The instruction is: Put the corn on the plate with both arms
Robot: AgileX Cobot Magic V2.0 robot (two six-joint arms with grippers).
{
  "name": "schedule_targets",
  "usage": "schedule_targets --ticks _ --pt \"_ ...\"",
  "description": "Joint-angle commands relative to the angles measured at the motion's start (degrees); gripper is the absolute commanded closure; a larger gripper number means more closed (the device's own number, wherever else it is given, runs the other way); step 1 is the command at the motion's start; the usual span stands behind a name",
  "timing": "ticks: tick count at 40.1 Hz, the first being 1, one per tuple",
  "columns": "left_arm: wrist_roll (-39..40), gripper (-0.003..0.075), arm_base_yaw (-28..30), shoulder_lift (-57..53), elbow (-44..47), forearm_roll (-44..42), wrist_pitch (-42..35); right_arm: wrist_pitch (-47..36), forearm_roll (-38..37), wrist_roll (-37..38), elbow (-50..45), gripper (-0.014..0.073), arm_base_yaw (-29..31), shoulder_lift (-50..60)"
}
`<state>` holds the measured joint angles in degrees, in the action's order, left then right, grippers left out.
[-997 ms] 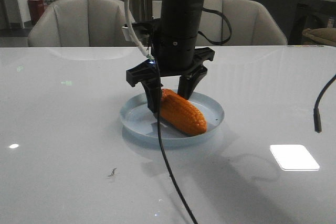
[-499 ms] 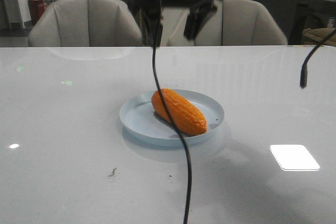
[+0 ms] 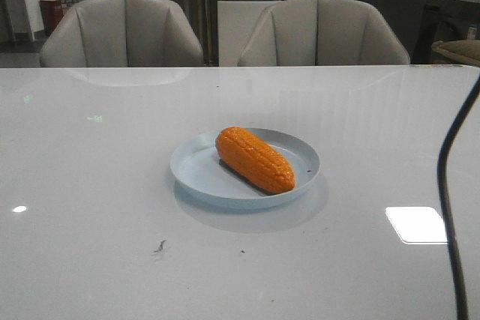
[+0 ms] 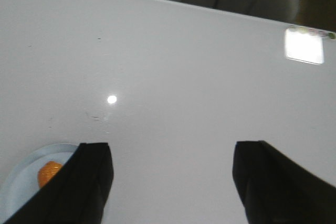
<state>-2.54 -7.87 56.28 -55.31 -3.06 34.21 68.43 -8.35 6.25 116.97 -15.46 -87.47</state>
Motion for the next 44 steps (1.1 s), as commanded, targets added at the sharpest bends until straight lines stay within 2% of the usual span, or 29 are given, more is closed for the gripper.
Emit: schedule_targets --ticks 1,13,20,40,44 --pt "0.7 0.0244 0.1 -1.0 -1.6 -0.1 -4.3 -3.5 -1.5 -1.3 -6.6 0.0013 3.8 9.8" --pt "0.7 0.0244 0.1 -1.0 -1.6 -0.1 -4.3 -16.1 -2.3 -1.3 -43.6 0.0013 11.6 34.2" --pt "0.7 0.0244 0.1 -1.0 -1.6 -0.1 -4.1 -16.4 -1.6 -1.3 -56.4 0.0013 11.8 43.1" --pt "0.7 0.0245 0.1 -0.6 -1.6 1.6 -2.5 -14.7 -1.4 -1.3 -58.5 0.0013 11.8 46.3" --pt "0.7 0.0278 0.1 -0.6 -1.6 1.6 -2.5 -14.7 -1.4 -1.3 -58.5 0.0013 11.8 46.3"
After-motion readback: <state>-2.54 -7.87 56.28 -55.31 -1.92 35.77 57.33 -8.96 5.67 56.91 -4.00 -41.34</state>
